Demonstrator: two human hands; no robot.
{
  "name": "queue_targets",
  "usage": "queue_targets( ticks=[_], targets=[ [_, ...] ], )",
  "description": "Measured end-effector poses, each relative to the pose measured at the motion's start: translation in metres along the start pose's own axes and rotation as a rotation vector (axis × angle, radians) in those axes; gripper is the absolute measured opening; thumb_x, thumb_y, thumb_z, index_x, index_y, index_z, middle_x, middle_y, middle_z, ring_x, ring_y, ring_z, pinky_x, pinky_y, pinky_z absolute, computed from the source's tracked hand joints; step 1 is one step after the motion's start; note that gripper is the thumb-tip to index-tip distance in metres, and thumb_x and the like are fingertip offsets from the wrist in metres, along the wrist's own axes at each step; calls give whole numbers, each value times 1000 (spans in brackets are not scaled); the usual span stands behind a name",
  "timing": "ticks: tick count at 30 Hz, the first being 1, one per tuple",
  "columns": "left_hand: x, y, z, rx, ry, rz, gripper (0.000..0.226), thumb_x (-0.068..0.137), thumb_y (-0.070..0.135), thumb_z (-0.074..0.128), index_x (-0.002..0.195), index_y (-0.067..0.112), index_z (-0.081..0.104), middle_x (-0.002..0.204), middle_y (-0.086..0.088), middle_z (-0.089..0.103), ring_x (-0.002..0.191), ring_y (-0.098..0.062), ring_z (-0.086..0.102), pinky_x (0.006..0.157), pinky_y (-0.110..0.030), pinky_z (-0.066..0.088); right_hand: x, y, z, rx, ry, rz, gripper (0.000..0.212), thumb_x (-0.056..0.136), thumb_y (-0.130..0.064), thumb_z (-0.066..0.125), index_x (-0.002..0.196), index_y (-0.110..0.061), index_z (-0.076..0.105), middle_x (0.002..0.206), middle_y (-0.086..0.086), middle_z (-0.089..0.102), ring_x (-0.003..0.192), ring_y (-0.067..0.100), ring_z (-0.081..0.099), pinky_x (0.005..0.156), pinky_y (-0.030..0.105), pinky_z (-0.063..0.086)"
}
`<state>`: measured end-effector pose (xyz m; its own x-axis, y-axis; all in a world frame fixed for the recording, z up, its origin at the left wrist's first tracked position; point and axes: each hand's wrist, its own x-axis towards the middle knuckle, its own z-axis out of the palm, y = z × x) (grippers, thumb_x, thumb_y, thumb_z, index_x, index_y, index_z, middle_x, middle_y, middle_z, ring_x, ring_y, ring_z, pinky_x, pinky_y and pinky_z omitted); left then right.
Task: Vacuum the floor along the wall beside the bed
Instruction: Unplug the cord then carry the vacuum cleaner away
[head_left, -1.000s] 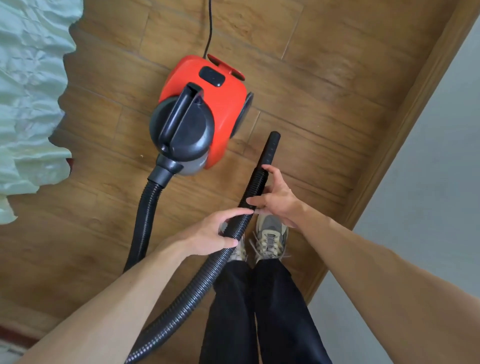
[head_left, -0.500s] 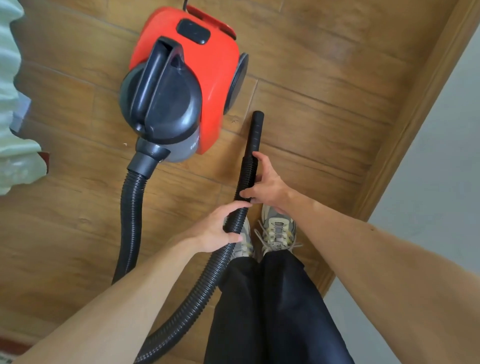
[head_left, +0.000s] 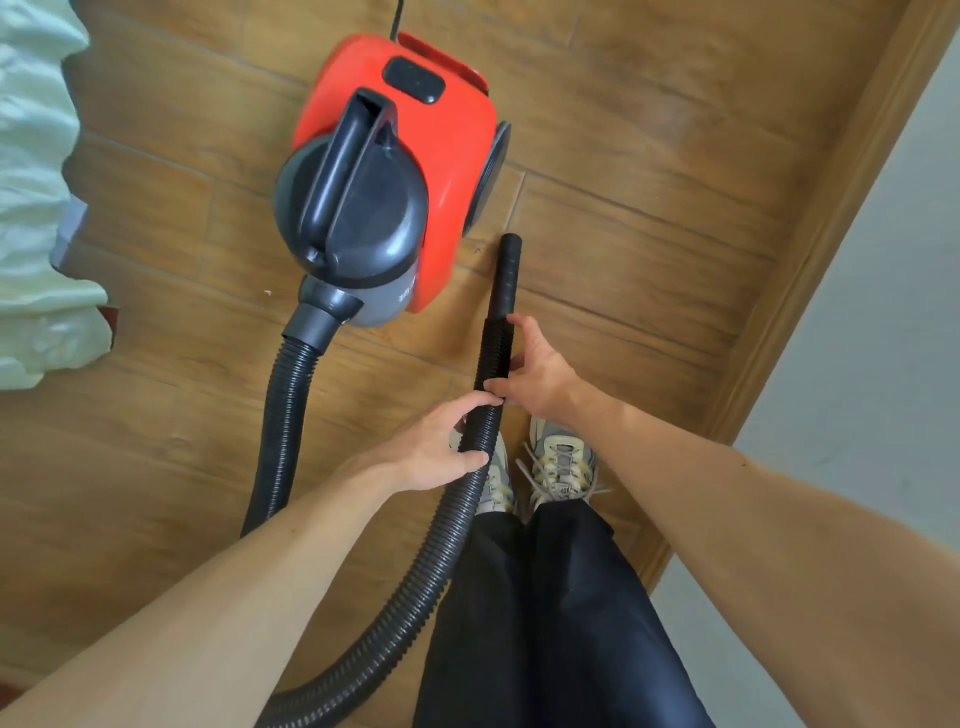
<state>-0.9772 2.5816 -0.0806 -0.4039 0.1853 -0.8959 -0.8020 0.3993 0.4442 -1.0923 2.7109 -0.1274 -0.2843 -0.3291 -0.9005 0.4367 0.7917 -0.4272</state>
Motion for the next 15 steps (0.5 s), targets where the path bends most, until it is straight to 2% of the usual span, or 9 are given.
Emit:
queue_targets(
  ticks=[3, 5, 7, 11, 15],
  targets=[
    [-17, 23, -15, 26, 14, 14, 60, 94, 24, 66, 143, 43, 39, 129, 4, 51, 99, -13, 56, 103, -42, 49, -15, -21, -8, -79, 52, 11, 75, 87, -14, 69, 147, -29, 26, 107, 8, 61, 96, 27, 65, 88, 39, 55],
    [-30, 42, -27, 38, 43, 37, 56, 95, 24, 65, 144, 39, 41, 120, 10, 48, 94, -11, 52, 102, -36, 48, -27, -39, -16, -129, 80, 4, 71, 89, -17, 67, 147, -25, 28, 117, 14, 58, 104, 32, 64, 94, 43, 53],
    [-43, 58, -40, 60, 77, 57, 52, 94, 26, 65, 140, 39, 44, 114, 12, 46, 94, -11, 51, 101, -36, 48, -41, -60, -27, -205, 96, -25, 68, 90, -19, 65, 148, -21, 29, 125, 17, 56, 111, 34, 60, 96, 38, 49],
    [-75, 89, -70, 100, 163, 50, 56, 92, 37, 67, 137, 50, 37, 119, 4, 50, 99, -14, 58, 99, -41, 50, -79, -104, -55, -351, 110, -72, 62, 92, -19, 63, 145, -13, 31, 127, 19, 55, 120, 34, 53, 95, 35, 43],
    [-119, 124, -99, 199, 238, 49, 70, 91, 41, 67, 149, 39, 27, 131, 2, 47, 107, -19, 58, 93, -33, 48, -129, -149, -84, -477, 133, -106, 62, 92, -26, 62, 143, -12, 30, 127, 17, 52, 120, 36, 50, 94, 36, 42]
  ],
)
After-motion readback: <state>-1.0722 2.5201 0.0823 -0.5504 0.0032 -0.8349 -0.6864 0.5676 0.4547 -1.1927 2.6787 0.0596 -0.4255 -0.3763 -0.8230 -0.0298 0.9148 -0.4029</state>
